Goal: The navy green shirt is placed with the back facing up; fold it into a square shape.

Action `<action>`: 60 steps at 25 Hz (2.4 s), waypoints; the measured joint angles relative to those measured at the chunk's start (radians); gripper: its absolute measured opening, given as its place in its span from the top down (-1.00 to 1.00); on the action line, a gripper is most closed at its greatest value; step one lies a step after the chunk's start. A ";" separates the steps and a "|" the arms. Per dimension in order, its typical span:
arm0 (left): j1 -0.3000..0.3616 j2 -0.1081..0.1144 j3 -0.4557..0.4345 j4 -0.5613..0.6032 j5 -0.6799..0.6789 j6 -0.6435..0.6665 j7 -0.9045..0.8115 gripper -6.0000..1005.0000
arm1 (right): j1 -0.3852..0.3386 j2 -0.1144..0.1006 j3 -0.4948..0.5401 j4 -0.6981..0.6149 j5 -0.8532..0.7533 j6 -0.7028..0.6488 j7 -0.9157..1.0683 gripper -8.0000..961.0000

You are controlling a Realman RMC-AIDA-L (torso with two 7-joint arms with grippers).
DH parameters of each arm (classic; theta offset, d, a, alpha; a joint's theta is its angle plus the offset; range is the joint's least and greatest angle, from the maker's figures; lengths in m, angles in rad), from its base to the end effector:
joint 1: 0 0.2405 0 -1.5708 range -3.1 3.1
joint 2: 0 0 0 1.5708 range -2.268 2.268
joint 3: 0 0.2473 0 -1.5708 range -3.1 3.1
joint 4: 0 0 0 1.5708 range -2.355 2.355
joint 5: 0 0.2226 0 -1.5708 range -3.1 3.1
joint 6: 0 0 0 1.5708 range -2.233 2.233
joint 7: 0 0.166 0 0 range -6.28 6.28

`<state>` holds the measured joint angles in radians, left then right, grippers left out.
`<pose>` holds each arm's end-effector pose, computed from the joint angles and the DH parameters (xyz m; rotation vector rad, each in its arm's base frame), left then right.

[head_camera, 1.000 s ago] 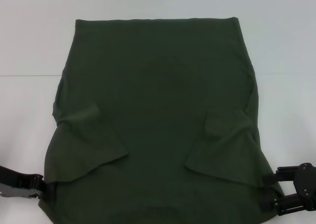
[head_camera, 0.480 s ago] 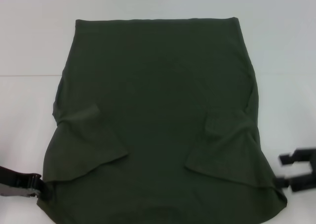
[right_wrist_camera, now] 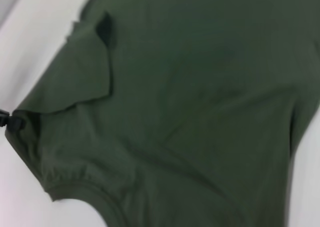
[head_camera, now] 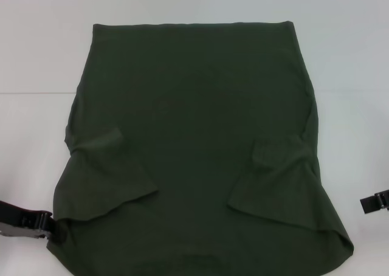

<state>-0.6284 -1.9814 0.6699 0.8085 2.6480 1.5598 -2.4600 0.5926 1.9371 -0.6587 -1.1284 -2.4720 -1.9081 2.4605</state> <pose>-0.3179 0.3543 0.0371 -2.2183 -1.8050 0.1088 0.2619 0.3420 0.1039 -2.4264 1.6466 0.0141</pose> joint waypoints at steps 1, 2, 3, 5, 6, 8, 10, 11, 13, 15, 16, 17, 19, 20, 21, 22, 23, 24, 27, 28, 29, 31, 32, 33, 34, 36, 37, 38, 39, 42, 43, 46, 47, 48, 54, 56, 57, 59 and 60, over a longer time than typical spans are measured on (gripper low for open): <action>0.000 0.001 0.000 0.000 0.000 0.000 0.003 0.92 | 0.004 0.002 -0.005 0.002 -0.005 -0.006 0.028 -0.89; 0.000 0.002 0.000 0.000 0.000 0.000 0.006 0.92 | 0.007 0.004 -0.012 0.004 -0.007 -0.008 0.054 -0.89; 0.000 0.004 0.000 0.000 -0.001 0.000 0.009 0.92 | 0.008 0.006 -0.022 0.008 -0.008 -0.008 0.072 -0.89; 0.000 0.005 0.000 0.000 -0.001 0.000 0.013 0.92 | 0.009 0.008 -0.038 0.021 -0.009 0.006 0.096 -0.89; -0.001 0.006 0.000 0.000 -0.002 0.000 0.014 0.92 | 0.009 0.010 -0.045 0.034 -0.011 0.022 0.101 -0.89; -0.001 0.006 0.000 0.000 -0.002 0.000 0.017 0.92 | 0.011 0.012 -0.057 0.062 -0.023 0.050 0.104 -0.89; -0.001 0.004 0.000 0.000 -0.002 0.000 0.019 0.92 | 0.015 0.017 -0.069 0.090 -0.053 0.088 0.104 -0.88; -0.001 0.004 0.001 0.000 -0.002 0.001 0.019 0.92 | 0.018 0.020 -0.073 0.103 -0.069 0.105 0.102 -0.88; -0.001 0.003 0.000 0.000 -0.002 0.001 0.019 0.92 | 0.024 0.025 -0.080 0.128 -0.087 0.133 0.094 -0.87; -0.001 0.003 0.001 0.000 -0.002 0.001 0.019 0.91 | 0.026 0.028 -0.096 0.146 -0.088 0.154 0.088 -0.87; -0.001 0.003 0.000 0.000 -0.002 0.002 0.019 0.91 | 0.027 0.029 -0.107 0.153 -0.088 0.166 0.086 -0.87; -0.001 0.002 0.000 0.000 -0.002 0.002 0.019 0.91 | 0.027 0.030 -0.125 0.162 -0.089 0.183 0.086 -0.87; -0.001 0.001 0.000 0.000 -0.002 0.002 0.019 0.91 | 0.029 0.033 -0.151 0.179 -0.089 0.211 0.085 -0.87; -0.001 0.000 0.000 0.000 -0.002 0.002 0.019 0.91 | 0.030 0.035 -0.163 0.189 -0.089 0.225 0.085 -0.87; -0.001 0.000 0.000 0.000 -0.002 0.002 0.019 0.91 | 0.031 0.036 -0.175 0.199 -0.090 0.235 0.084 -0.87; -0.001 0.000 0.000 0.000 -0.002 0.002 0.019 0.91 | 0.033 0.036 -0.186 0.210 -0.095 0.252 0.083 -0.87; -0.001 0.000 0.000 0.000 -0.002 0.002 0.019 0.91 | 0.035 0.037 -0.193 0.219 -0.099 0.262 0.083 -0.87; -0.001 0.000 0.000 0.000 -0.002 0.002 0.019 0.91 | 0.037 0.038 -0.197 0.226 -0.104 0.273 0.083 -0.87; -0.001 0.000 0.000 0.000 -0.002 0.002 0.019 0.91 | 0.039 0.042 -0.200 0.235 -0.111 0.287 0.083 -0.86; -0.001 0.000 0.000 0.000 -0.002 0.002 0.019 0.91 | 0.039 0.043 -0.202 0.235 -0.112 0.291 0.083 -0.86; -0.001 0.000 0.000 0.000 -0.002 0.002 0.019 0.91 | 0.039 0.044 -0.203 0.236 -0.112 0.296 0.082 -0.86; -0.001 0.000 0.000 0.000 -0.002 0.002 0.019 0.91 | 0.040 0.046 -0.204 0.241 -0.112 0.306 0.079 -0.86; -0.001 0.000 0.000 0.000 -0.002 0.002 0.020 0.91 | 0.042 0.048 -0.204 0.244 -0.112 0.310 0.077 -0.86; -0.001 0.000 0.000 0.000 -0.002 0.002 0.020 0.91 | 0.043 0.050 -0.205 0.248 -0.112 0.313 0.076 -0.86; -0.001 0.000 0.000 0.000 -0.002 0.002 0.020 0.91 | 0.044 0.052 -0.205 0.251 -0.112 0.317 0.074 -0.86; 0.000 0.000 0.000 0.000 -0.002 0.002 0.020 0.91 | 0.047 0.055 -0.206 0.258 -0.113 0.324 0.072 -0.86; -0.001 0.000 0.000 0.000 -0.002 0.002 0.020 0.91 | 0.048 0.056 -0.206 0.259 -0.113 0.327 0.072 -0.86; 0.000 0.000 0.000 0.000 -0.002 0.002 0.020 0.91 | 0.048 0.057 -0.207 0.260 -0.113 0.328 0.072 -0.86; -0.001 0.000 0.000 0.000 -0.002 0.002 0.020 0.91 | 0.048 0.058 -0.208 0.260 -0.113 0.331 0.071 -0.86; 0.000 0.000 0.000 0.000 -0.002 0.001 0.017 0.91 | 0.049 0.058 -0.212 0.260 -0.113 0.332 0.070 -0.86; -0.001 0.000 0.000 0.000 -0.002 -0.001 0.017 0.91 | 0.049 0.058 -0.215 0.260 -0.113 0.333 0.070 -0.86; -0.001 0.000 0.000 0.000 -0.002 -0.004 0.016 0.91 | 0.050 0.058 -0.228 0.260 -0.113 0.339 0.070 -0.86; 0.000 0.000 0.000 0.000 -0.002 -0.004 0.016 0.91 | 0.050 0.059 -0.230 0.260 -0.113 0.339 0.070 -0.85; 0.000 0.000 0.000 0.000 -0.002 -0.004 0.016 0.91 | 0.051 0.059 -0.231 0.260 -0.113 0.340 0.070 -0.85; -0.001 0.000 0.000 0.000 -0.002 -0.004 0.015 0.91 | 0.052 0.063 -0.241 0.260 -0.113 0.345 0.070 -0.85; -0.001 0.000 0.000 0.000 -0.002 -0.005 0.015 0.91 | 0.052 0.065 -0.244 0.260 -0.113 0.348 0.071 -0.85; 0.000 0.000 0.000 0.000 -0.002 -0.004 0.015 0.91 | 0.052 0.065 -0.245 0.260 -0.113 0.348 0.071 -0.85; -0.001 0.001 0.000 0.000 -0.002 -0.005 0.014 0.91 | 0.053 0.066 -0.248 0.260 -0.113 0.348 0.071 -0.85; -0.001 0.001 0.000 0.000 -0.002 -0.005 0.014 0.91 | 0.053 0.066 -0.249 0.260 -0.113 0.348 0.071 -0.85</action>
<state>-0.6289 -1.9805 0.6704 0.8084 2.6462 1.5544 -2.4464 0.6455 2.0033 -0.9078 -0.8682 -2.5847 -1.5600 2.5310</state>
